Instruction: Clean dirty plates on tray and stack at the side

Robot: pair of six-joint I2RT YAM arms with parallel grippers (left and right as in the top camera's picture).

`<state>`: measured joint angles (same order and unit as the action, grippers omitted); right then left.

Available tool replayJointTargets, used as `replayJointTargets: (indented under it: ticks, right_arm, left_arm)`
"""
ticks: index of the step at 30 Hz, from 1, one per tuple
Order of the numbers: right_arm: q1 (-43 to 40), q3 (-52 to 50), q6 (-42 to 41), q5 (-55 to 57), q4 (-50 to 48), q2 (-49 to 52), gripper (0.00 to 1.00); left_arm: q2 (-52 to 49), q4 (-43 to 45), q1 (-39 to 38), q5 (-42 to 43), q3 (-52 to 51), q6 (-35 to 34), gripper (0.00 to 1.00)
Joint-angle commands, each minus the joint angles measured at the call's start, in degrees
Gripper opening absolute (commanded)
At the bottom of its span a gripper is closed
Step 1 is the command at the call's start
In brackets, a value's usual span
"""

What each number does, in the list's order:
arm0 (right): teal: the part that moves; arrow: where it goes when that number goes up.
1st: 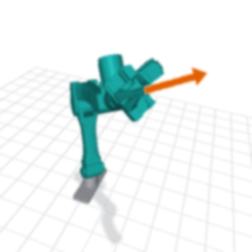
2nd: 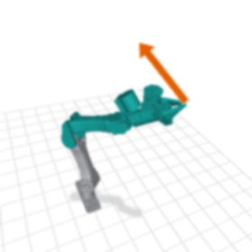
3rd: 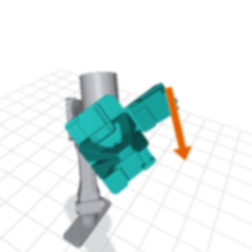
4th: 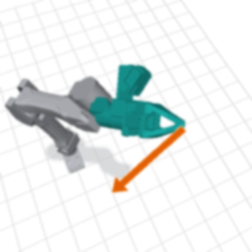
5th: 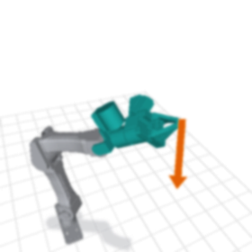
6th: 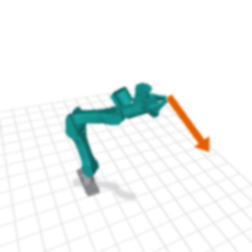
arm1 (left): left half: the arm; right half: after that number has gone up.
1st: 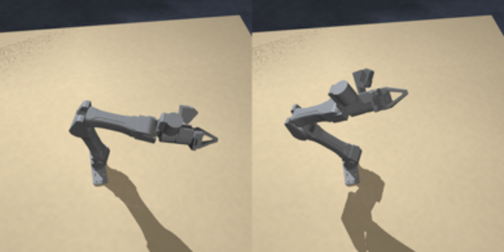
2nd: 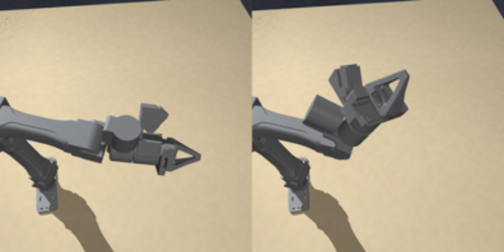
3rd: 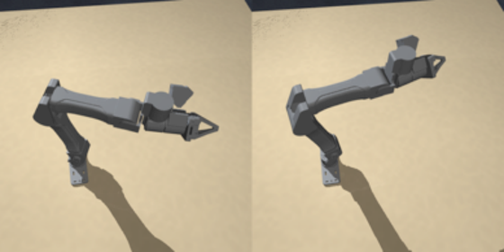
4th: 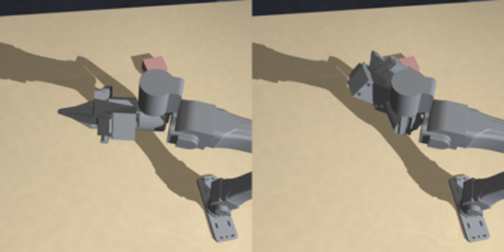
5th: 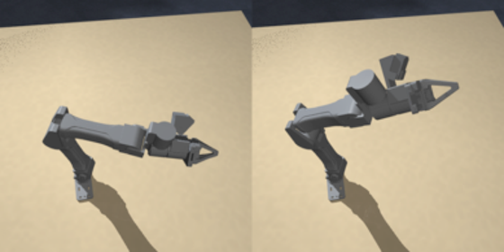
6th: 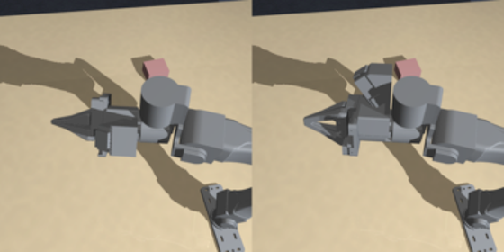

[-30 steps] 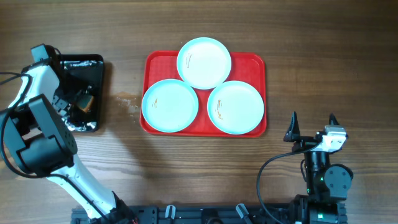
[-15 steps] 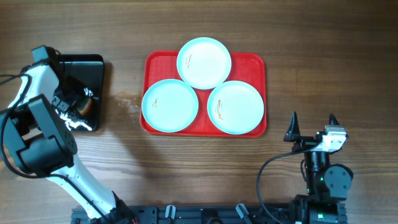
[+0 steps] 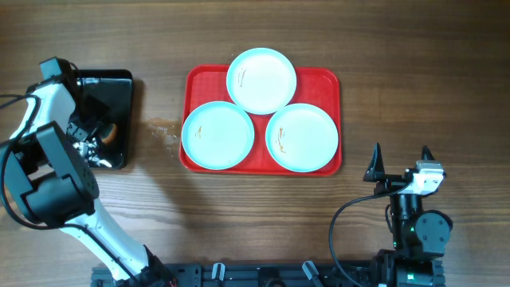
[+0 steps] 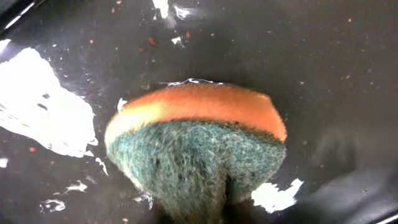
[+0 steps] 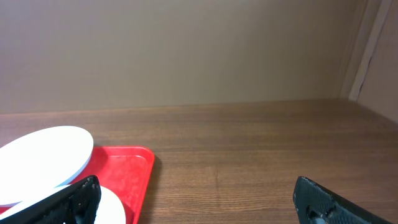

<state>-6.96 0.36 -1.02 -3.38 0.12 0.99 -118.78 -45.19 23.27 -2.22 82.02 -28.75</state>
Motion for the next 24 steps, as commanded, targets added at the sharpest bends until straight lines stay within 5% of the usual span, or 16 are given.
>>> replayJointTargets:
  ticks: [1, 7, 12, 17, 24]
  right_arm:
    - [-0.28, -0.07, -0.55, 0.00, -0.17, -0.46, 1.00]
    - [-0.31, -0.07, -0.52, 0.00, -0.17, -0.46, 1.00]
    - [-0.28, -0.07, -0.55, 0.00, -0.17, -0.46, 1.00]
    - [-0.28, -0.07, -0.52, 0.00, -0.17, -0.46, 1.00]
    - [-0.28, -0.07, -0.55, 0.00, -0.17, -0.46, 1.00]
  left_arm:
    - [2.01, -0.61, 0.00, 0.66, -0.35, -0.04, 0.87]
    - [1.77, -0.70, -0.02, 0.66, -0.37, -0.04, 0.84]
    - [1.77, -0.68, -0.02, 0.68, -0.37, -0.04, 0.45]
    - [1.77, -0.68, 0.00, 0.66, -0.37, -0.04, 0.17]
    - [1.79, -0.07, 0.00, 0.63, -0.35, -0.02, 0.15]
